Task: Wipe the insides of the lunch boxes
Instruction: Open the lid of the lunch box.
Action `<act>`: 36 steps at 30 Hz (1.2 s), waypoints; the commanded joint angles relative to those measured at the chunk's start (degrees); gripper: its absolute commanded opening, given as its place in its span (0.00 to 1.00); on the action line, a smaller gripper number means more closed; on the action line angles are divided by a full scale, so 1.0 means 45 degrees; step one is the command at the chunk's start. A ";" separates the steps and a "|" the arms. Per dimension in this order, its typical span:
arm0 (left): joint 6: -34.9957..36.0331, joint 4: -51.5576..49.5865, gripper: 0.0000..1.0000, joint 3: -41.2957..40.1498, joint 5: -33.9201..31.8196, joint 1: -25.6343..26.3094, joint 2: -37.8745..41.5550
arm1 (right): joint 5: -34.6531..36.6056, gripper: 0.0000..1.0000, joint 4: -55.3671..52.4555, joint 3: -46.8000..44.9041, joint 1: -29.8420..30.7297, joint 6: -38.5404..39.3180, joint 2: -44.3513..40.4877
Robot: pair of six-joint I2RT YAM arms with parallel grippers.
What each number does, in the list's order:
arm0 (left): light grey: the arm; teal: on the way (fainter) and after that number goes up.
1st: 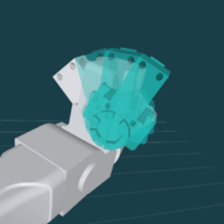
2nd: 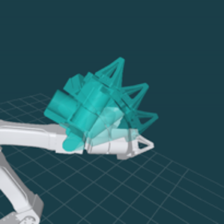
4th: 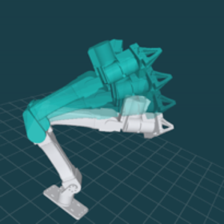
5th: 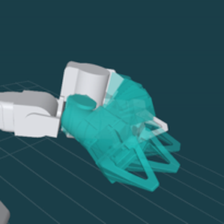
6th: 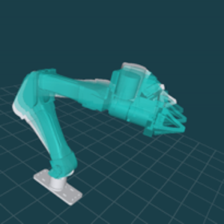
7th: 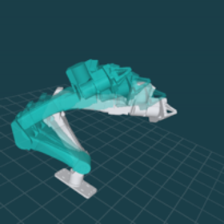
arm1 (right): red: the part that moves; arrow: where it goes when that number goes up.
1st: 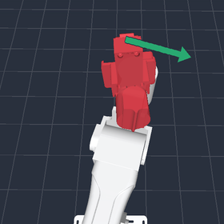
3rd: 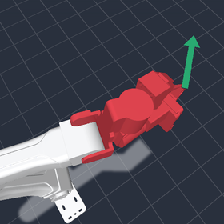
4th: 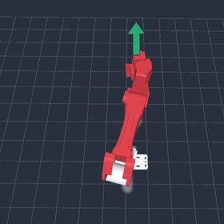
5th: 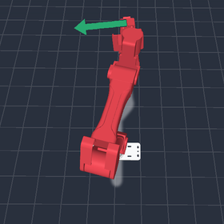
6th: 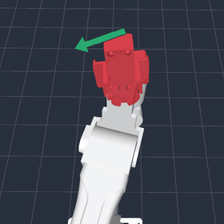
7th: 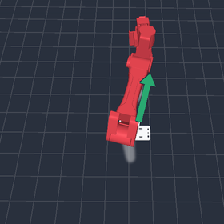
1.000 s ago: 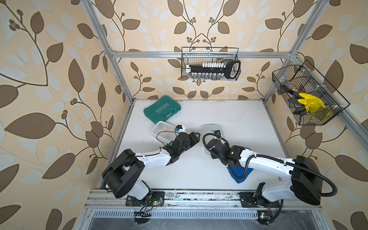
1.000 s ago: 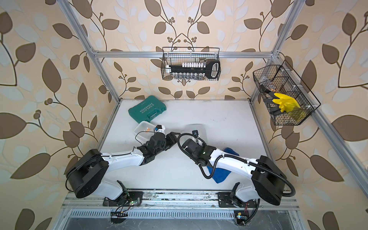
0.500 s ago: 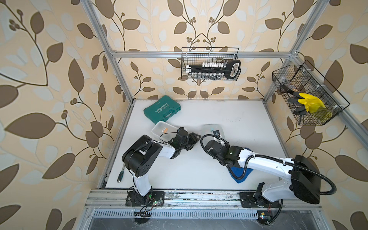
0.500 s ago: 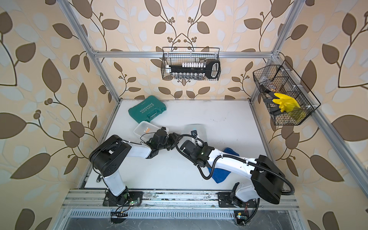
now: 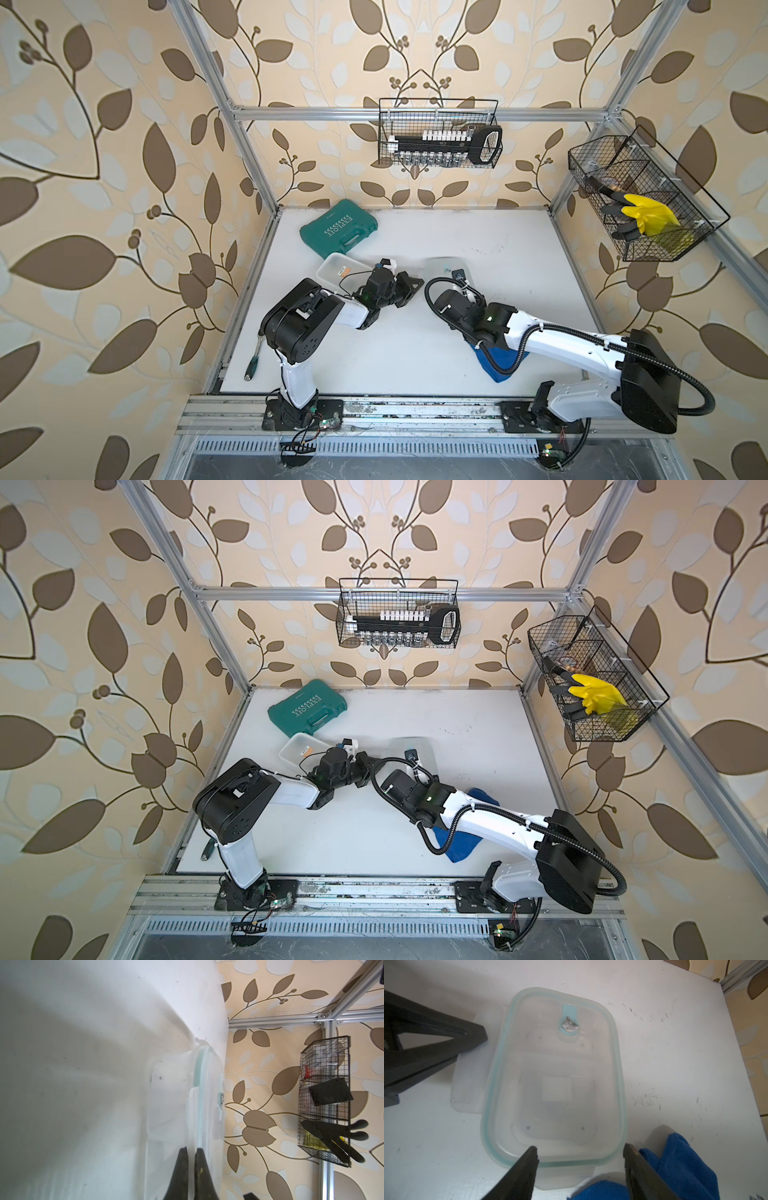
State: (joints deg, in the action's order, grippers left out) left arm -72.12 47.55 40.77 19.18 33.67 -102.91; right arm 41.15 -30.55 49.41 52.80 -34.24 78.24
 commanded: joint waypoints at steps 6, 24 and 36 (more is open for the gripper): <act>0.0792 -0.1295 0.00 0.1046 0.0456 -0.0041 0.1716 | 0.0095 0.71 0.1079 0.0000 0.0598 0.0795 0.0402; 0.1590 -0.3516 0.00 0.1492 -0.0036 0.0306 0.2948 | 0.1446 0.78 0.1034 0.1991 0.1666 0.1040 0.3286; 0.1848 -0.4476 0.00 0.2159 0.0518 0.0395 0.3299 | 0.2113 0.74 -0.0485 0.1626 0.0278 0.0482 0.2513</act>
State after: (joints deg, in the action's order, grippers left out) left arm -64.93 27.05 48.60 19.68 34.96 -90.56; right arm 50.35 -32.71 58.48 55.05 -32.95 92.05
